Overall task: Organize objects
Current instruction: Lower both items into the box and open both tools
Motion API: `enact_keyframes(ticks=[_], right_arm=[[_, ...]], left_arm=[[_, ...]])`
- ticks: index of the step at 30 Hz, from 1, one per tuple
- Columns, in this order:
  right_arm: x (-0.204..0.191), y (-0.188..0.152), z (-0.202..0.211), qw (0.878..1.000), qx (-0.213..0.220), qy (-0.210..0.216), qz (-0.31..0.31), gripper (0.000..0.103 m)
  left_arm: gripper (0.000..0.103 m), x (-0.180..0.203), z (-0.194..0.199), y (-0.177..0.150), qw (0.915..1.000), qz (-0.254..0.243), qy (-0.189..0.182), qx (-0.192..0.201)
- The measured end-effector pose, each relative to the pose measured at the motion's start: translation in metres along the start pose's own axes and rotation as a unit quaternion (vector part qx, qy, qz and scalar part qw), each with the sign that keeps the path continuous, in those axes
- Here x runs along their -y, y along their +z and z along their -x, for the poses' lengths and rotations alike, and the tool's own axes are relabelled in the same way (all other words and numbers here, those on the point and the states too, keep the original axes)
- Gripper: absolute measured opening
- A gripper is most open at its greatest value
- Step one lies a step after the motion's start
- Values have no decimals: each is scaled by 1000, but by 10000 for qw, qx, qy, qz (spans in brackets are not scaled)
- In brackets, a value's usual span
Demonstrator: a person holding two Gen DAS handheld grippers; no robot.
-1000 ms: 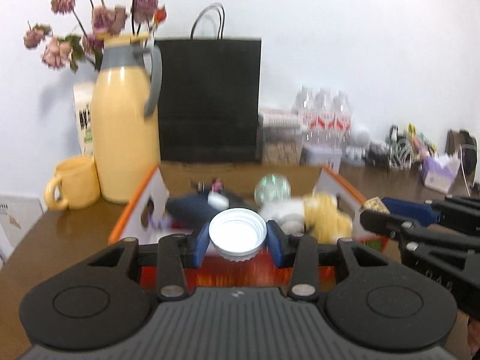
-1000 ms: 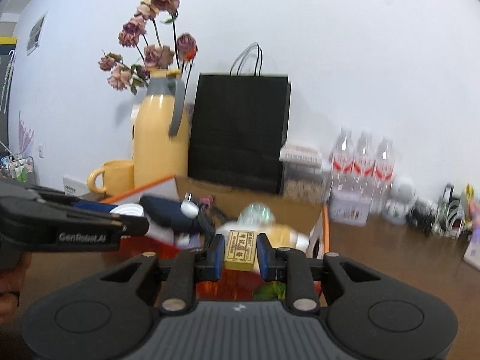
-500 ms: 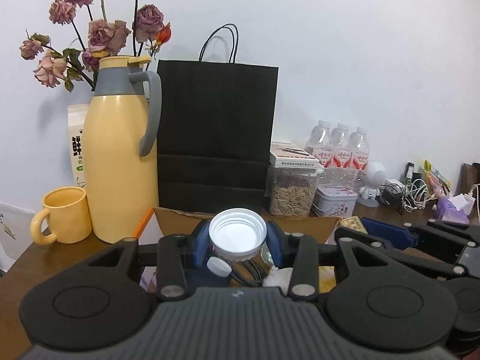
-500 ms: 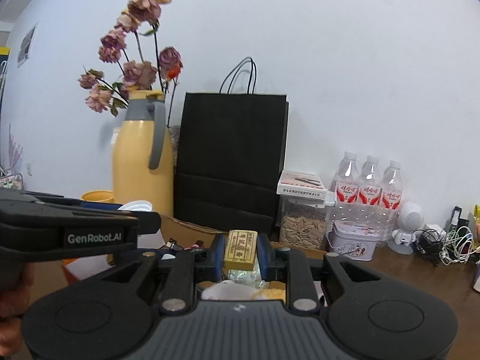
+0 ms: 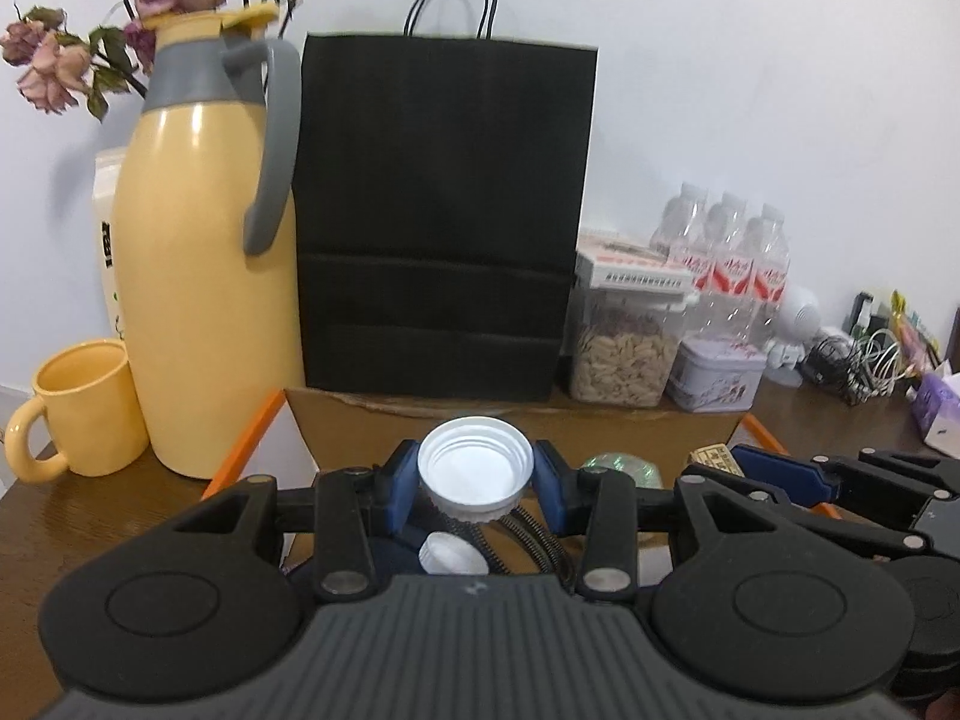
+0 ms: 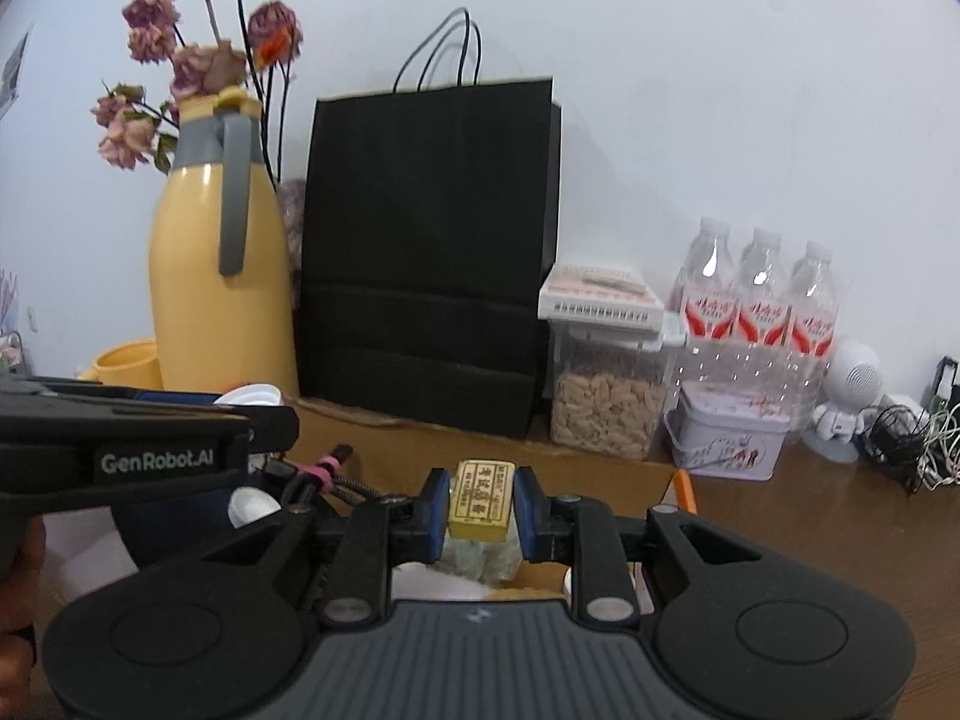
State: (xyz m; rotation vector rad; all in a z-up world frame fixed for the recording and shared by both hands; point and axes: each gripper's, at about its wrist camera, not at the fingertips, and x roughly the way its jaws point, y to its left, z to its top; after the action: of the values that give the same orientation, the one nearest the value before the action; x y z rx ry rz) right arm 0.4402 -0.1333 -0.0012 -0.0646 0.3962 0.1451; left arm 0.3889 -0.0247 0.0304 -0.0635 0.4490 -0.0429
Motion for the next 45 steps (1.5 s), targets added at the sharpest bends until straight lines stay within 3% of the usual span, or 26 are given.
enact_keyframes(ticks=[5, 16, 17, 18, 19, 20, 22, 45], right_arm=[[2, -6, -8, 9998, -218, -13, -25, 22], [2, -9, -8, 9995, -321, -60, 3, 23], [3, -10, -7, 9994, -325, -73, -4, 31], [3, -10, -6, 9994, -328, -69, -20, 38], [4, -9, -6, 9995, -319, -67, -43, 60], [5, -9, -5, 9995, -297, -75, -61, 86], [6, -9, 0, 9998, -172, -68, -92, 99], [6, -6, 16, 9998, -22, -195, -94, 103]], left_arm=[[41, -3, -9, -5, 9998, -12, 16, -197], [44, -2, -7, -7, 9997, -81, 28, -221], [54, -3, -6, -7, 9998, -68, 38, -206], [71, -3, -5, -7, 9998, -48, 51, -175], [84, -4, -4, -6, 9999, -15, 76, -120], [103, -5, -2, -6, 9999, 18, 136, -39], [103, -5, 3, -6, 9993, 17, 318, 199], [103, -10, 17, -4, 9987, 142, 412, 258]])
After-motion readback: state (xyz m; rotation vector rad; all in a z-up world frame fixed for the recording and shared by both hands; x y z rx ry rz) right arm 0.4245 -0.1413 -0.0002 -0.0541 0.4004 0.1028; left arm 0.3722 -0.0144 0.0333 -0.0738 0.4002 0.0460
